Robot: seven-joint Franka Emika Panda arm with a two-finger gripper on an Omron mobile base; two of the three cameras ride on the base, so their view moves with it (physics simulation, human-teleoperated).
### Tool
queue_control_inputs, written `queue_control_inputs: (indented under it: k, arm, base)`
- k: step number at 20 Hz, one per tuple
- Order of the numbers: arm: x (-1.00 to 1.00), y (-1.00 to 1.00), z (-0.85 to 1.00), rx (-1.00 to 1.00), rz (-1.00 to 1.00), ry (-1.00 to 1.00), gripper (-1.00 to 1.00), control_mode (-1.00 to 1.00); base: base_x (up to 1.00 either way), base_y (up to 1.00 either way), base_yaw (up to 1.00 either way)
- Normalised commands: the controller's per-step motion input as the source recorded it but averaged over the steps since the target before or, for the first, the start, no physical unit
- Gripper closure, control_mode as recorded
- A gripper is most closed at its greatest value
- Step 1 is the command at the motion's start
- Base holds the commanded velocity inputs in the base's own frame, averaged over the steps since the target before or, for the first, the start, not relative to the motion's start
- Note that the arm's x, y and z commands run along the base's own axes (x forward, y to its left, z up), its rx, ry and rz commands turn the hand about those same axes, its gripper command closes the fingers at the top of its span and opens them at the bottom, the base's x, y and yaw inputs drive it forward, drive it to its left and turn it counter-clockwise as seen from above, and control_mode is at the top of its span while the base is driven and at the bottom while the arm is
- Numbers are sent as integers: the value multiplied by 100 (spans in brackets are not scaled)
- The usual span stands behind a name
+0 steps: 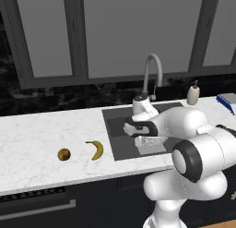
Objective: Put the colander in the sink, put the pear, banana in the colander, and turn on the sink faucet and pour water over the colander.
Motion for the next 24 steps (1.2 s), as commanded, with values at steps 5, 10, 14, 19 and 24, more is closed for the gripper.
queue_control_inputs:
  k: [5, 10, 14, 19, 24]
  arm:
    - [25, 0, -35, -10, -11, 0, 100, -100]
    - [31, 0, -26, -5, -7, 0, 100, -100]
    - [30, -1, -27, 0, -5, 1, 100, -100]
    - [26, -4, -29, 0, -4, 2, 100, -100]
    - [20, -8, -25, 0, -3, 0, 100, -100]
  base:
    - [0, 0, 0]
    - [0, 0, 0]
    - [0, 0, 0]
    - [0, 0, 0]
    - [0, 0, 0]
